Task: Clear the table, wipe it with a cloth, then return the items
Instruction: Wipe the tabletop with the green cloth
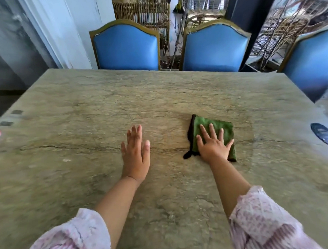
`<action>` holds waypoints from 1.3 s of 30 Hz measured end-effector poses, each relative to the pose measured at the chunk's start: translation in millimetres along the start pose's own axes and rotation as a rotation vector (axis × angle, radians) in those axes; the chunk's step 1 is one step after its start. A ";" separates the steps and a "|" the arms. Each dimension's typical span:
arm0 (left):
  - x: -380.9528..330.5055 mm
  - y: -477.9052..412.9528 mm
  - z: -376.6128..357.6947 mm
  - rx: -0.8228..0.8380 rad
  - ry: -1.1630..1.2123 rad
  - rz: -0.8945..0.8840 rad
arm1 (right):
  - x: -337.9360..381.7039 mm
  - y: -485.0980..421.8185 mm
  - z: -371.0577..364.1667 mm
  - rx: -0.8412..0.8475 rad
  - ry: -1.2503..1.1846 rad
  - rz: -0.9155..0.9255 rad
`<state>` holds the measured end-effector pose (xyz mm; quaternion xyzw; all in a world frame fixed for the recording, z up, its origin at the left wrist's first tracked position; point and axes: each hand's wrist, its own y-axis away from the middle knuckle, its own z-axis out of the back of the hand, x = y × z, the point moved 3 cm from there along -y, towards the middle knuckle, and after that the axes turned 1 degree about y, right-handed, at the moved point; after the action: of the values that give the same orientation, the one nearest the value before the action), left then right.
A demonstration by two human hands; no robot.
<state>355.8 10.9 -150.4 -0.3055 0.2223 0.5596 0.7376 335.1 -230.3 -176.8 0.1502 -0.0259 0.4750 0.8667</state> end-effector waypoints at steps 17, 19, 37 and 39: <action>-60.9 103.8 -39.5 0.777 -0.470 -0.059 | -25.9 148.7 34.6 0.259 -0.144 0.281; -67.9 110.7 -43.5 0.786 -0.509 -0.021 | -54.9 150.3 45.3 0.192 -0.135 0.264; -223.2 163.1 -184.4 0.725 -0.456 0.097 | -327.8 108.7 63.4 0.185 0.133 0.297; -239.2 166.4 -199.3 0.702 -0.449 0.134 | -346.6 108.9 55.7 0.168 0.076 0.335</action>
<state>132.8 -262.4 -166.2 0.1092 0.2527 0.5493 0.7890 60.3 -474.0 -163.1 0.1976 0.0219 0.6186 0.7601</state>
